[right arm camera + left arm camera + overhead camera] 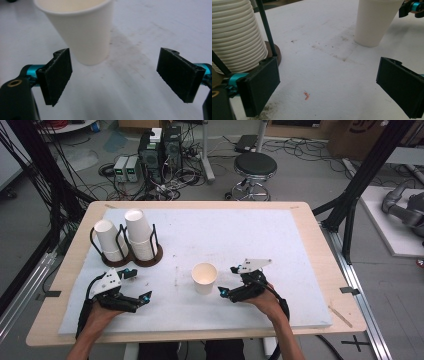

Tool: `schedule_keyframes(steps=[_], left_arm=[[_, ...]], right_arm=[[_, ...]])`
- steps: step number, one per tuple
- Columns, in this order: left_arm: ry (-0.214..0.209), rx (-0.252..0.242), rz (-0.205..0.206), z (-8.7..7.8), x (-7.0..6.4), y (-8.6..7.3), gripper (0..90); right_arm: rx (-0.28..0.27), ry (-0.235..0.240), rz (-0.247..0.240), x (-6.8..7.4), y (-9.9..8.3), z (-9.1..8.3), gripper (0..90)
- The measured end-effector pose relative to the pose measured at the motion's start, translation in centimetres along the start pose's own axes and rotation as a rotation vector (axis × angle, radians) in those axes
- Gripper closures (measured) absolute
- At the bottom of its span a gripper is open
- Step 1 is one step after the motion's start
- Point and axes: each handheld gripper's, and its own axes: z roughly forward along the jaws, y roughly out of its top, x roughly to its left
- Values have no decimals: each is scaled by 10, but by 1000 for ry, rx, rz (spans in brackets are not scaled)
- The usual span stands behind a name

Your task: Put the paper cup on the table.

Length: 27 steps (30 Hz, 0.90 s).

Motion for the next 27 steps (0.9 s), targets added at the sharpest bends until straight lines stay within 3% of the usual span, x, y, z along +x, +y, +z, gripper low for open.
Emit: schedule_keyframes(steps=[2,4,13,19,27], left_arm=[[0,1,0,0,0,0,49],[2,1,0,0,0,0,49],[8,-2,-6,0,0,0,49],[12,0,-6,0,0,0,49],[12,-9,-6,-1,0,-1,49]], right_arm=[[-34,-27,17,-3,-7,-6,138],[-40,-71,40,-5,-15,-10,138],[-97,-192,113,-10,-39,-19,139],[-120,-223,142,-13,-42,-22,139],[-126,-227,178,-15,-44,-22,139]])
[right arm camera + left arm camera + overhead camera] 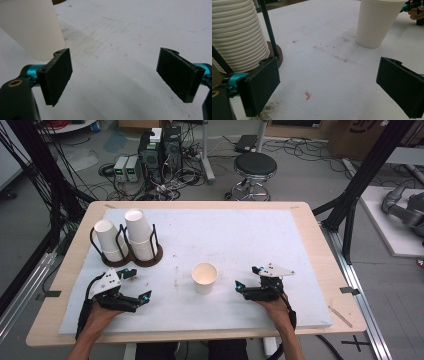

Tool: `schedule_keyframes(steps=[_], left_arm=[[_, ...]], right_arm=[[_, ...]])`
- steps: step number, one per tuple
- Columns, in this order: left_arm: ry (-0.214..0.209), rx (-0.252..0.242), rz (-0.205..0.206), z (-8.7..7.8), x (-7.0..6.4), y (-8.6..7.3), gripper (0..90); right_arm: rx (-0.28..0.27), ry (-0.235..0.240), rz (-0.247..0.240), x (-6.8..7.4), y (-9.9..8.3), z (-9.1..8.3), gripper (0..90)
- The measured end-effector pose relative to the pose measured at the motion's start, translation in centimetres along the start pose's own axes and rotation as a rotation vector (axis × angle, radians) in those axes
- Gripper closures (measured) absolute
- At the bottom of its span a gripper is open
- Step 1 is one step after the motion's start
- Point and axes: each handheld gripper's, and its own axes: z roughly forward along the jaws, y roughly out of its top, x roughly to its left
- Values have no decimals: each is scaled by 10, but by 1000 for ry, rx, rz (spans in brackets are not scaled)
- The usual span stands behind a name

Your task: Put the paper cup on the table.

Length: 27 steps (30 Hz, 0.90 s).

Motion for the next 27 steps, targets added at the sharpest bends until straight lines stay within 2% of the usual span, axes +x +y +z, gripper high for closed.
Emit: schedule_keyframes(steps=[10,14,17,22,27], left_arm=[[-5,-4,-11,0,1,0,49],[-4,-7,-2,-1,0,0,49],[-3,-8,-10,-1,0,0,49],[-2,-9,-9,-1,1,-1,49],[-8,3,-19,1,2,0,49]], right_arm=[[-2,21,-2,-1,0,0,139],[0,17,0,0,-1,0,139],[-11,11,-19,1,-1,0,139],[-19,16,1,0,-1,-1,139],[-22,12,-15,0,-2,-2,139]])
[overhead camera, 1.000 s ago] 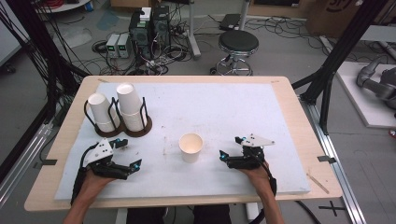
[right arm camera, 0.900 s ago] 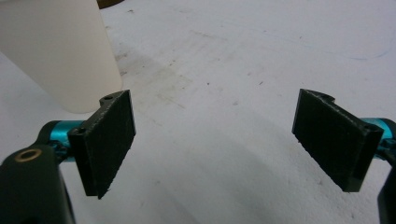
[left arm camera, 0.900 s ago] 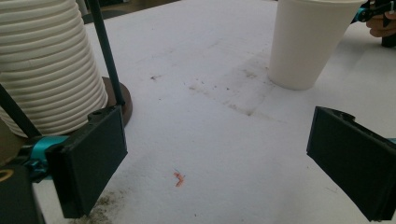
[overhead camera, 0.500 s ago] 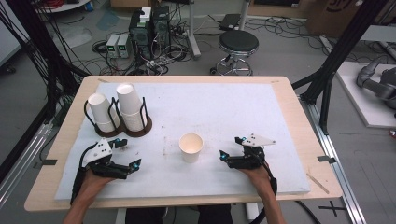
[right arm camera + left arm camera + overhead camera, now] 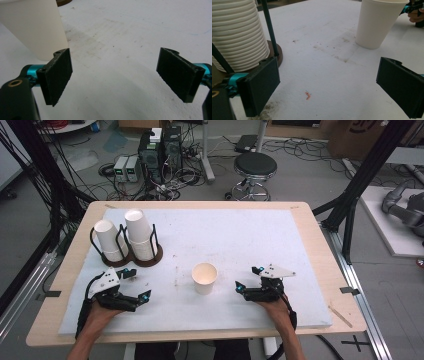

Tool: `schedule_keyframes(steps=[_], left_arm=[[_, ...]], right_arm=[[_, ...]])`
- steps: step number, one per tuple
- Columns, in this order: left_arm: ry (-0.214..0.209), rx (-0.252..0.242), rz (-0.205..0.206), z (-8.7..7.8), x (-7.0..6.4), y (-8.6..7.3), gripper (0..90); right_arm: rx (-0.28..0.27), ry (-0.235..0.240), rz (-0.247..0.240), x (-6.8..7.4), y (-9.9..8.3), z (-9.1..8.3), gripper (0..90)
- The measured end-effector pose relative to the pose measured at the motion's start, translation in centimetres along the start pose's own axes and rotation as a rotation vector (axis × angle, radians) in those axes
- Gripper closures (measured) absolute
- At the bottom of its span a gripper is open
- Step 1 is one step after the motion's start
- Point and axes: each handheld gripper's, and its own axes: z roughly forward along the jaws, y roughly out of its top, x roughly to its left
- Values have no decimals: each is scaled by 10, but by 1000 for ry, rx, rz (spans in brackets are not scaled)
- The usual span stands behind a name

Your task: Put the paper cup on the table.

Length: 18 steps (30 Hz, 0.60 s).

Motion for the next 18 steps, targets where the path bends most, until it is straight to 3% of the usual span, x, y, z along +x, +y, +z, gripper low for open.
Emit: schedule_keyframes(steps=[18], left_arm=[[3,0,13,0,-1,0,49]], right_arm=[[-3,-1,0,0,0,0,140]])
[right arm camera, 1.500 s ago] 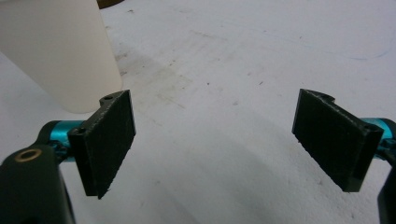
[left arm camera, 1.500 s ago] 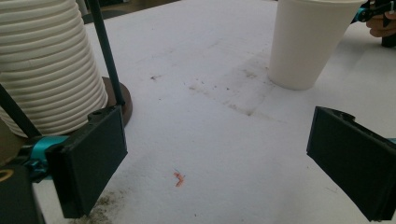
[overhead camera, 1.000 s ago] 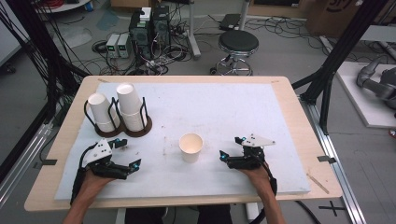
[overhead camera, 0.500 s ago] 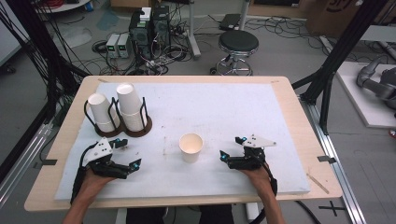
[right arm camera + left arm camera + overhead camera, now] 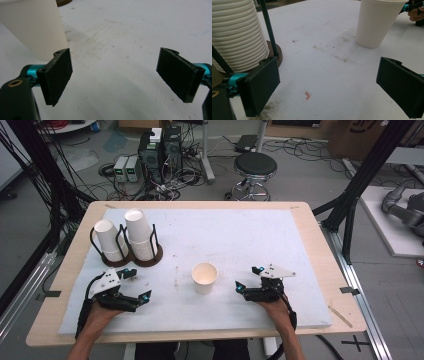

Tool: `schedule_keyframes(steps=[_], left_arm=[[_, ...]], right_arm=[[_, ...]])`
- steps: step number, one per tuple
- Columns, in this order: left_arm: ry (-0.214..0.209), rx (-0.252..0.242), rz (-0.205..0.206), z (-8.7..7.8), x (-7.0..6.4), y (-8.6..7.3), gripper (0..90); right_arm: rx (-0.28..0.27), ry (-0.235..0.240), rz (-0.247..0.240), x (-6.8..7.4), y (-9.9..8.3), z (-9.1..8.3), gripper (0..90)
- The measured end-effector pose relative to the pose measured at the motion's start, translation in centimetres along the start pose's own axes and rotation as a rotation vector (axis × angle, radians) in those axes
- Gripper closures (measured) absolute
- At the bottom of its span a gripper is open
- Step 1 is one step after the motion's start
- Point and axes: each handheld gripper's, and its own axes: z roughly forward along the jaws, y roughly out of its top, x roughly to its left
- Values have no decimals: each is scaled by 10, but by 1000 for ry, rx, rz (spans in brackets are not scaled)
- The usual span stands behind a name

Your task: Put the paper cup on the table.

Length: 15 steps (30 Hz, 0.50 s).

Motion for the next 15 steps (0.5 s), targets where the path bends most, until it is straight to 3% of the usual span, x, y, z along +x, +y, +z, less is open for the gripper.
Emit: schedule_keyframes(steps=[15], left_arm=[[-2,1,-2,0,0,0,49]], right_arm=[[3,-1,-3,0,0,0,140]])
